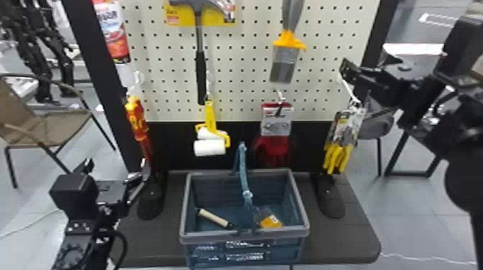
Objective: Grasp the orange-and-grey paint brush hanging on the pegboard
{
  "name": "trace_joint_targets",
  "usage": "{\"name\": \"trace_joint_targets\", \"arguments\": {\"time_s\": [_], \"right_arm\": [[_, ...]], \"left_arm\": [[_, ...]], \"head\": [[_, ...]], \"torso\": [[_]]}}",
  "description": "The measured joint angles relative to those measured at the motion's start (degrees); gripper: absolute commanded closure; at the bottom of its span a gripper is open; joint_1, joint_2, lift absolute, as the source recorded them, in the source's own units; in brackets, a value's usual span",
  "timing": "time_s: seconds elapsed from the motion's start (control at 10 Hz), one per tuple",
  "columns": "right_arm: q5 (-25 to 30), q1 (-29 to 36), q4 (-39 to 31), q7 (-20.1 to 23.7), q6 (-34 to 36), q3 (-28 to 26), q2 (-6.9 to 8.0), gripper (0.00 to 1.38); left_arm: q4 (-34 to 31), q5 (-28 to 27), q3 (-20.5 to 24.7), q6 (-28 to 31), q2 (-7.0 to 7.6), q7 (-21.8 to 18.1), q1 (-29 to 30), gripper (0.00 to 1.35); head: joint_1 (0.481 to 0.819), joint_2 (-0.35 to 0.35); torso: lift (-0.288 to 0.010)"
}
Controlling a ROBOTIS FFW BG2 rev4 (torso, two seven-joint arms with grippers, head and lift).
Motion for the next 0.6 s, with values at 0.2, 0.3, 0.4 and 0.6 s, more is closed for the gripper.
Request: {"name": "trace_joint_targets", "arguments": {"time_s": [0.2,0.3,0.4,0.6], "right_arm": [[-2.4,-4.6,4.2,4.9,0.0,0.0,-1.76,0.1],[-4.4,-6.8,7.1,6.9,-0.8,0.0,-2.67,0.1],[-6.8,-8.9,10.3,9.4,-1.3,0.1,-3.61,0.1],[-11.6,-12.1,15.4,11.9,-1.5,2.2,-5.26,0.1]], "left_arm": [[0.4,-0.1,-0.3,0.0,0.02,0.0,-0.2,0.12],[0.5,-0.1,-0.3,-0.1,0.02,0.0,-0.3,0.12],[0.7,0.0,-0.4,-0.1,0.02,0.0,-0.5,0.12],[1.0,0.1,-0.5,-0.2,-0.02,0.0,-0.6,0.12]], "head": [[0.549,0.0],[0.549,0.0],[0.549,0.0],[0.549,0.0]], "torso": [[-0.1],[-0.1],[-0.1],[-0.1]]}}
